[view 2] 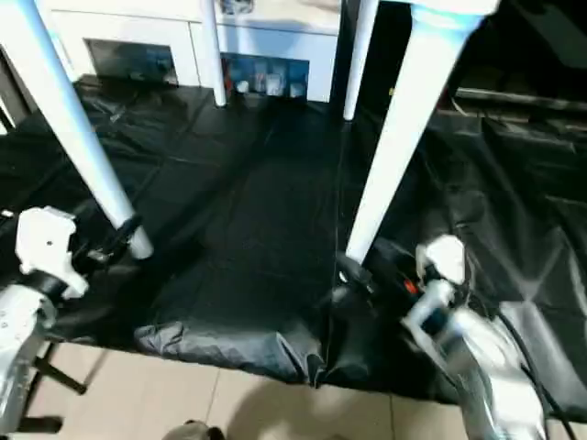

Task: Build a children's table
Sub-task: Flip table

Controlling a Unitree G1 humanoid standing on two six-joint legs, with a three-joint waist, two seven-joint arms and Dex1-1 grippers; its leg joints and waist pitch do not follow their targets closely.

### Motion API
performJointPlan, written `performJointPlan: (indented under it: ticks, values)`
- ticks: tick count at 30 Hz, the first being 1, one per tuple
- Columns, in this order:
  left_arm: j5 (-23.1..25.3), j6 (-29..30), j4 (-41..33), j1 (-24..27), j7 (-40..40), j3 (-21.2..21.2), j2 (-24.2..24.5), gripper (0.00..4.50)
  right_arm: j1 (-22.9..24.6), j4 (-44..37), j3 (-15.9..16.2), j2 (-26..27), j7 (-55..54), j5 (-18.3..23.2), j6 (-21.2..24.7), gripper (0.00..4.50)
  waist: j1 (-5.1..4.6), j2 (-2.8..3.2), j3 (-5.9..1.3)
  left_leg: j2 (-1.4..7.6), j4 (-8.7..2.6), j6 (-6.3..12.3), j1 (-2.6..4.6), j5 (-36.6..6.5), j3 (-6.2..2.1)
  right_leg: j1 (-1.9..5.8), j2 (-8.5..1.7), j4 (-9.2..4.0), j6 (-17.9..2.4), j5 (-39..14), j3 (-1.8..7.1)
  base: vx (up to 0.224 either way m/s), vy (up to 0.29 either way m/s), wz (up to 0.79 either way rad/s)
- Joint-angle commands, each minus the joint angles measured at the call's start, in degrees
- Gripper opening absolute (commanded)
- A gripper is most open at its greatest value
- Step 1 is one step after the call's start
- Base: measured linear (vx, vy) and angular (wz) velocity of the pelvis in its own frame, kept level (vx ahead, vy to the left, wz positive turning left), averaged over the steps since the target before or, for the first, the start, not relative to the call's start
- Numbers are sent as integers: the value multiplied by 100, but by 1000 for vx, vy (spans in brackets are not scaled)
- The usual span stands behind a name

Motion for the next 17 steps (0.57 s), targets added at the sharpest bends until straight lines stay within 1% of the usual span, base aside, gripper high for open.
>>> performJointPlan:
  ticks: [1, 3, 5, 6, 7, 8, 9, 10, 12, 13, 14, 15, 16, 17]
  values:
    - [-58, 192, -362, 89, 81, -121, -17, 330, 124, -399, -99, -103, -140, -12, 197, 450, -39, 15, -279, 221, -542, -278, 195, -2728, -176, 59, -198, -566, -587, -2179, 181, 0, 0, 0]
    - [-75, 431, -723, 345, 210, -126, -98, 330, 393, -744, -94, -185, -214, 25, 373, 450, -24, 15, -269, 233, -551, -254, 190, -2695, -181, 64, -203, -580, -532, -2241, 185, 0, 0, 0]
    - [-54, 501, -810, 413, 259, -121, -121, 330, 460, -821, -83, -208, -216, 26, 391, 450, -37, 17, -261, 218, -544, -245, 191, -2772, -180, 48, -204, -610, -468, -2457, 179, 0, 0, 0]
    - [-93, 599, -1068, 702, 314, -74, -200, 330, 616, -961, -59, -186, -288, 12, 420, 450, -45, 14, -249, 205, -536, -256, 198, -2851, -184, 25, -207, -641, -405, -2677, 175, 0, 0, 0]
    - [-104, 623, -1183, 840, 337, -48, -239, 330, 674, -1017, -38, -165, -346, -3, 446, 450, -51, -9, -238, 217, -547, -252, 180, -2829, -200, 45, -217, -650, -355, -2748, 177, 0, 0, 0]
    - [-110, 635, -1220, 885, 344, -45, -251, 330, 688, -1027, -35, -163, -363, -8, 464, 450, -50, -3, -233, 219, -555, -241, 179, -2842, -199, 41, -216, -658, -321, -2821, 174, 0, 0, 0]
    - [-78, 679, -1408, 1133, 394, -29, -297, 330, 774, -1106, -15, -154, -475, -13, 595, 450, -74, -12, -241, 205, -551, -243, 184, -2857, -205, 36, -212, -669, -276, -2927, 167, 0, 0, 0]
    - [-1, 623, -1448, 1248, 403, -28, -289, 330, 821, -1147, -9, -128, -528, 1, 633, 450, -88, -9, -237, 206, -558, -237, 172, -2868, -216, 36, -210, -683, -229, -2991, 165, 0, 0, 0]
    - [109, 631, -1486, 1407, 471, -15, -281, 330, 903, -1205, 12, -75, -632, 17, 697, 450, -106, -3, -233, 196, -546, -238, 197, -2943, -212, -2, -203, -712, -171, -3115, 166, 0, 0, 0]
    - [145, 672, -1494, 1481, 521, -5, -288, 330, 950, -1220, 31, -47, -686, 11, 717, 450, -126, -21, -236, 190, -552, -256, 190, -2962, -233, 4, -209, -715, -119, -3204, 157, 0, 0, 0]
    - [271, 727, -1530, 1539, 632, -24, -309, 330, 993, -1224, 28, -39, -728, 18, 766, 450, -135, -23, -231, 197, -559, -264, 191, -2985, -234, -7, -199, -719, -114, -3182, 158, 0, 0, 0]
    - [437, 791, -1596, 1633, 753, -77, -322, 330, 1060, -1247, 36, -21, -788, 22, 823, 450, -147, -11, -224, 202, -560, -286, 209, -3074, -236, -21, -194, -735, -108, -3171, 157, 0, 0, 0]
    - [493, 802, -1617, 1677, 781, -105, -321, 330, 1088, -1257, 46, -6, -812, 16, 836, 450, -142, 4, -226, 198, -560, -304, 230, -3151, -243, -27, -188, -745, -105, -3141, 155, 0, 0, 0]
    - [557, 800, -1640, 1736, 805, -141, -321, 330, 1119, -1283, 60, 10, -844, 13, 861, 450, -150, -6, -226, 198, -569, -304, 217, -3155, -246, -17, -186, -743, -105, -3101, 152, 0, 0, 0]
